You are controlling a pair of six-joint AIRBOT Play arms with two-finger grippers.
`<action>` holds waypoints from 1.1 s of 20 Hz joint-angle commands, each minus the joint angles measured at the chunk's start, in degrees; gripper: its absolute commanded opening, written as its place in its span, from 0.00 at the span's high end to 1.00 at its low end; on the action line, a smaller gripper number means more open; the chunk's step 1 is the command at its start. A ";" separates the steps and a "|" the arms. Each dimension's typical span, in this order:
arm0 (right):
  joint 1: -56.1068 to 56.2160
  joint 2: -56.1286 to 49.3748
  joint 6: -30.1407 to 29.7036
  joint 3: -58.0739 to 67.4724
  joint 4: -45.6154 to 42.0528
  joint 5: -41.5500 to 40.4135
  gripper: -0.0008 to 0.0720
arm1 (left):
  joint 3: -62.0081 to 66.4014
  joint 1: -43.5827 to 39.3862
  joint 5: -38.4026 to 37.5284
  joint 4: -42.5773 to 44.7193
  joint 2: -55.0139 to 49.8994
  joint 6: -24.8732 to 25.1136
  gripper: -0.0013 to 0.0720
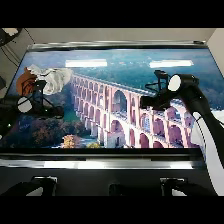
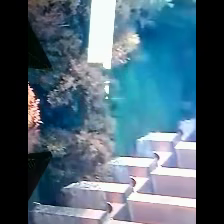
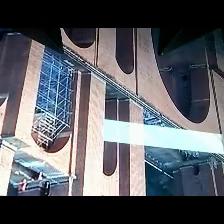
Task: Fold the shirts.
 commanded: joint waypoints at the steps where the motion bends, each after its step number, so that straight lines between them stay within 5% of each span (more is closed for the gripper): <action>1: 0.07 -0.02 -0.02 -0.02 -0.85 -5.60 0.06 | -0.09 -0.28 12.85 0.02 -0.92 -2.27 0.15; 4: 0.07 -0.09 -0.44 -0.02 -2.05 -7.61 0.06 | 3.69 1.75 28.59 1.25 -5.86 -4.59 0.15; 6: 0.07 -0.09 -0.46 -0.02 -2.10 -8.96 0.06 | 13.68 8.41 28.04 -0.76 -14.84 -15.47 0.14; 9: 0.07 -0.09 -0.44 -0.02 -1.99 -9.66 0.06 | 27.76 20.33 19.19 -17.86 -29.05 -20.31 0.13; 13: 0.07 -0.09 -0.39 -0.02 -1.75 -9.46 0.06 | 31.10 28.48 14.27 -29.33 -38.07 -20.28 0.00; 16: 0.07 -0.09 0.85 -0.02 -1.11 -9.51 0.06 | 31.10 28.70 19.87 -32.52 -41.18 -19.28 0.00; 22: 0.07 -0.07 0.87 -0.02 4.50 -9.44 0.06 | 31.17 27.45 28.65 -54.29 -48.11 -2.60 0.01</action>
